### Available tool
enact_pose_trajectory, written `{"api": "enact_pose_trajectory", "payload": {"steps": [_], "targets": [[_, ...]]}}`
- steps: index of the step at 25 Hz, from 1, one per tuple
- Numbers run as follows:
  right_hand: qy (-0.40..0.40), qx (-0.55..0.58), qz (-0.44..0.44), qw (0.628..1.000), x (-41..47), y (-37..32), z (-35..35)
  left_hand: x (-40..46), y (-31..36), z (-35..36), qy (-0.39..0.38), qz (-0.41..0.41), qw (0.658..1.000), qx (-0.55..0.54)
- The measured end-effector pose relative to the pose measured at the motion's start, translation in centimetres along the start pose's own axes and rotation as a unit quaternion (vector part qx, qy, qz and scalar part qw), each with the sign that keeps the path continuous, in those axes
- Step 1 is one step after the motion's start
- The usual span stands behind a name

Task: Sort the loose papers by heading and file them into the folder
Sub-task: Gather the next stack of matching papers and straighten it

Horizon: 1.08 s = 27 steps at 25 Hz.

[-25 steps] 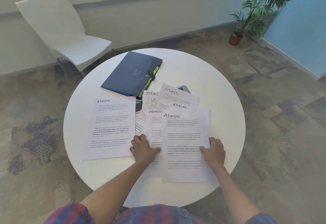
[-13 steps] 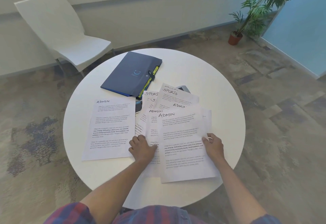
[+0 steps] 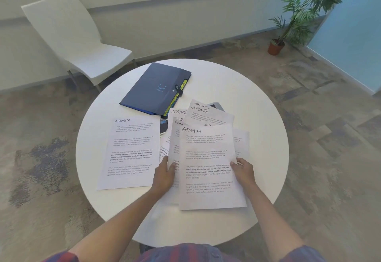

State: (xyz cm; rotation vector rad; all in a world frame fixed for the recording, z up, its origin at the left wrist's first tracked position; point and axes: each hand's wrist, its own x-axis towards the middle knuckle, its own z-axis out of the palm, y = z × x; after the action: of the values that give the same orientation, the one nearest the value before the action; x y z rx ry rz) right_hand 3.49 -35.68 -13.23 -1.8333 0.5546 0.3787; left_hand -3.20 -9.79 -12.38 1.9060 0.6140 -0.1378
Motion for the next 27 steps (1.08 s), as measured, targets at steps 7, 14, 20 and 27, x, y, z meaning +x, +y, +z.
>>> {"api": "enact_pose_trajectory", "payload": {"steps": [7,14,20,27], "targets": [[-0.01,-0.003,0.004,1.0,-0.4,0.0,1.8,0.2,-0.2,-0.2,-0.1,-0.073,0.983,-0.136],[-0.028,0.002,-0.044,0.999,-2.1,-3.1,1.9,-0.2,2.6,-2.1,-0.14,-0.017,0.968,-0.209],[-0.154,0.211,-0.001,0.965,-2.6,-6.3,1.4,-0.5,4.8,-4.5,-0.159,-0.016,0.954,-0.256],[-0.152,0.194,-0.081,0.966,-4.0,-8.2,1.1,0.0,7.7,-6.2,-0.195,-0.002,0.951,-0.242]]}}
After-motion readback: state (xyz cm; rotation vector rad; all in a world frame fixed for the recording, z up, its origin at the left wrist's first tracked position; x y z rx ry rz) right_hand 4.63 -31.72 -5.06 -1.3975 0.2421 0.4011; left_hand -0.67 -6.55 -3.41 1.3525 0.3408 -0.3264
